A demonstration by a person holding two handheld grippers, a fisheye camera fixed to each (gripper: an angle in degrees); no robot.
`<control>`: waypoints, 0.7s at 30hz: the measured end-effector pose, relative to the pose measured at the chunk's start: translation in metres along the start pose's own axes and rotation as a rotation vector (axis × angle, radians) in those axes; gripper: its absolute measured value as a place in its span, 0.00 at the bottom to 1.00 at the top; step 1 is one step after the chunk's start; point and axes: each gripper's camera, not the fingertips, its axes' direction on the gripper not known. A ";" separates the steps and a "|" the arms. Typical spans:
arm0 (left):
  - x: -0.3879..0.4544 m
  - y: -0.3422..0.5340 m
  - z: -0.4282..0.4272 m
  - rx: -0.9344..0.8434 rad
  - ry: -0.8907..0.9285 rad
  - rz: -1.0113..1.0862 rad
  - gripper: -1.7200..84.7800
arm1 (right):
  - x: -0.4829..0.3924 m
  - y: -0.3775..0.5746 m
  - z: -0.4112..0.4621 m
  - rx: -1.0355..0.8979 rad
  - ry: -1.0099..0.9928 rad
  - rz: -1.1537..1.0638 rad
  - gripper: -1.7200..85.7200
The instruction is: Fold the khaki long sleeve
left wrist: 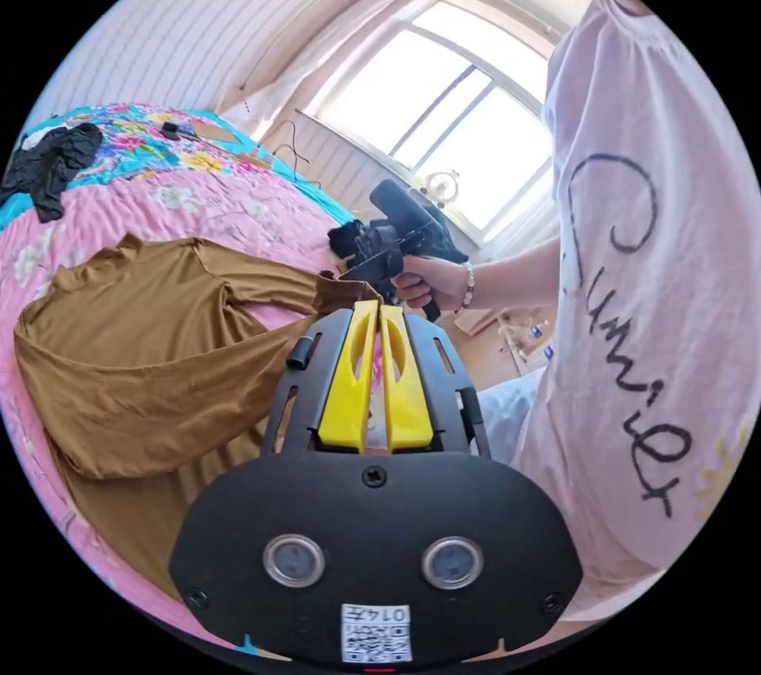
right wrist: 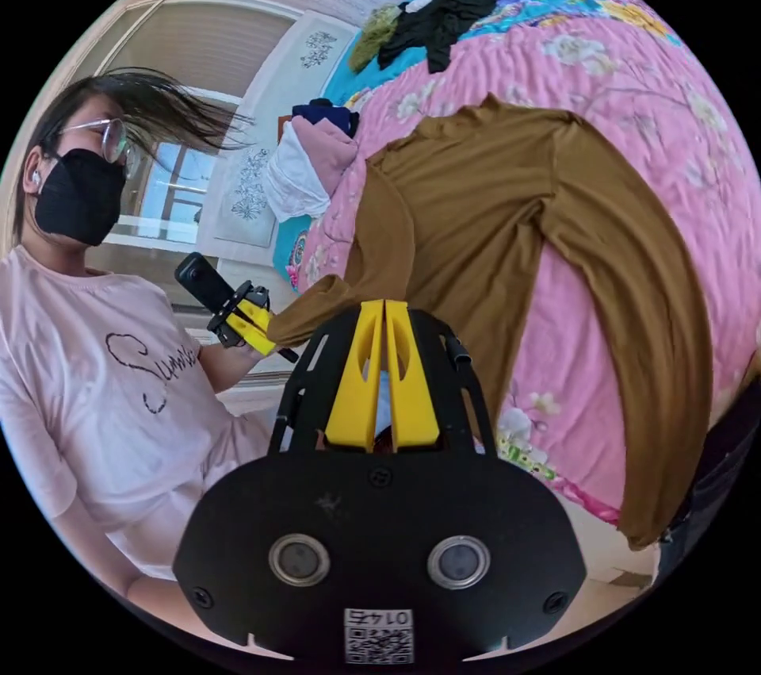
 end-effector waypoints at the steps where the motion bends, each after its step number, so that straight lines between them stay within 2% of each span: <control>1: 0.006 -0.010 0.025 -0.057 0.005 0.015 0.01 | 0.012 0.009 0.000 0.005 -0.008 0.021 0.02; 7: 0.023 -0.046 0.133 -0.301 0.037 0.060 0.01 | 0.107 0.086 0.015 -0.022 -0.008 0.177 0.02; 13: 0.017 -0.058 0.220 -0.527 0.085 0.011 0.03 | 0.177 0.148 0.036 -0.080 0.062 0.350 0.02; 16: 0.022 -0.070 0.247 -0.598 0.096 0.022 0.06 | 0.198 0.172 0.038 -0.101 0.111 0.410 0.02; 21: 0.034 -0.101 0.267 -0.594 0.113 0.003 0.07 | 0.214 0.196 0.032 -0.110 0.170 0.432 0.02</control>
